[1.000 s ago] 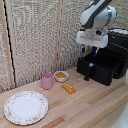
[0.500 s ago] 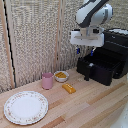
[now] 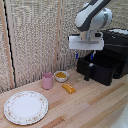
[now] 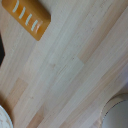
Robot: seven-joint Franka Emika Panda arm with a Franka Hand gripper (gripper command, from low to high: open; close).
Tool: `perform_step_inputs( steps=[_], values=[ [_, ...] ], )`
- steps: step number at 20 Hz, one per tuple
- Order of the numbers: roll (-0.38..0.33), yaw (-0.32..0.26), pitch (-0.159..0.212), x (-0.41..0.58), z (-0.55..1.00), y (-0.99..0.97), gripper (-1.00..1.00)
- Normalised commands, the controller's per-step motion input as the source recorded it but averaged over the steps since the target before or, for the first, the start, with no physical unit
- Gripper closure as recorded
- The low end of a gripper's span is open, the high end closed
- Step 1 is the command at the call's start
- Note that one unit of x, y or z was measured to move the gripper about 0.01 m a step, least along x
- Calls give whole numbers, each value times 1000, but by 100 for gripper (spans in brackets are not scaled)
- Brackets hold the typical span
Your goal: Extend the gripper towards the air fryer handle. Grasp the air fryer handle and pull it to open the air fryer. Release the air fryer handle and move the gripper to the bread. Grasp the bread with the gripper and move it to the air fryer basket. Release the bread inside the air fryer and retract the gripper.
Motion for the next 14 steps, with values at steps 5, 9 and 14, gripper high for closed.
perform_step_inputs(
  steps=[5, 9, 14],
  values=[
    [126, 161, -121, -153, -470, 451, -100],
    [47, 146, -119, -24, -412, 578, -100],
    [-34, 169, -44, 124, -258, 450, -100]
  ],
)
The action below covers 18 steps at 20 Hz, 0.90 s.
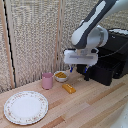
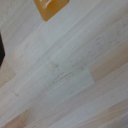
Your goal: Extend the gripper towards the air fryer handle. Grasp the air fryer handle and pull it to open the air fryer. Release the air fryer handle and move the gripper to the bread. Grasp the bread with the gripper and move it to the air fryer basket. Release the bread inside the air fryer and retract the gripper.
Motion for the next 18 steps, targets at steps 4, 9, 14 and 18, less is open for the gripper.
perform_step_inputs(
  steps=[4, 9, 14, 18],
  values=[
    [-109, 148, -1, 187, -198, 318, -100],
    [-159, 120, 1, 254, -191, 184, -100],
    [-179, 128, 50, 336, -131, 118, -100],
    [-152, 165, 67, 476, -219, 0, -100]
  ],
)
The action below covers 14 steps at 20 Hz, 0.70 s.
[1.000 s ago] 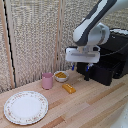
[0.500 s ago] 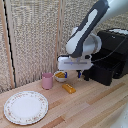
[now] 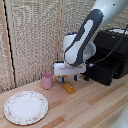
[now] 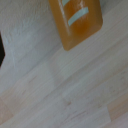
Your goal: Extend the gripper towards the air fryer handle. Grasp the air fryer handle and pull it to open the air fryer. Release the air fryer handle and move the gripper to the bread. Grasp the bread with the gripper and move it to the air fryer basket. Release the bread inside the air fryer and retract the gripper.
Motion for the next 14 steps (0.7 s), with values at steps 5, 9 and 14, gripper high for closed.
perform_step_inputs(
  steps=[5, 9, 14],
  values=[
    [-51, 177, 61, 397, -185, 0, -100],
    [3, 163, 92, 135, -180, 0, -100],
    [0, 94, 119, -106, -131, 0, -100]
  ],
)
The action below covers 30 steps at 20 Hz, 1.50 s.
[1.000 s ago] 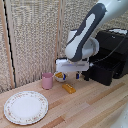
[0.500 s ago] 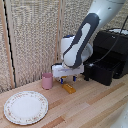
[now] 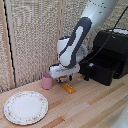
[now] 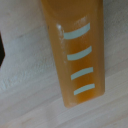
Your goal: Extend the gripper towards the air fryer handle. Grasp the air fryer handle and pull it to open the air fryer. Release the air fryer handle and move the gripper to the bread. Grasp the bread with the gripper and move it to the air fryer basket. Release the bread inside the air fryer and retract the gripper.
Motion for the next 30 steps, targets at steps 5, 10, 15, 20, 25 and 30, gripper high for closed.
perform_step_inputs(
  steps=[5, 10, 15, 20, 25, 30],
  values=[
    [6, 0, 25, -397, 59, 0, -100],
    [0, 3, 3, -178, 39, 0, -100],
    [0, 113, 21, 72, -20, -177, -100],
    [0, 148, 60, 98, -95, -134, -100],
    [0, 156, 41, 106, -165, -209, -100],
    [0, 133, 41, 98, -229, -193, -100]
  ],
)
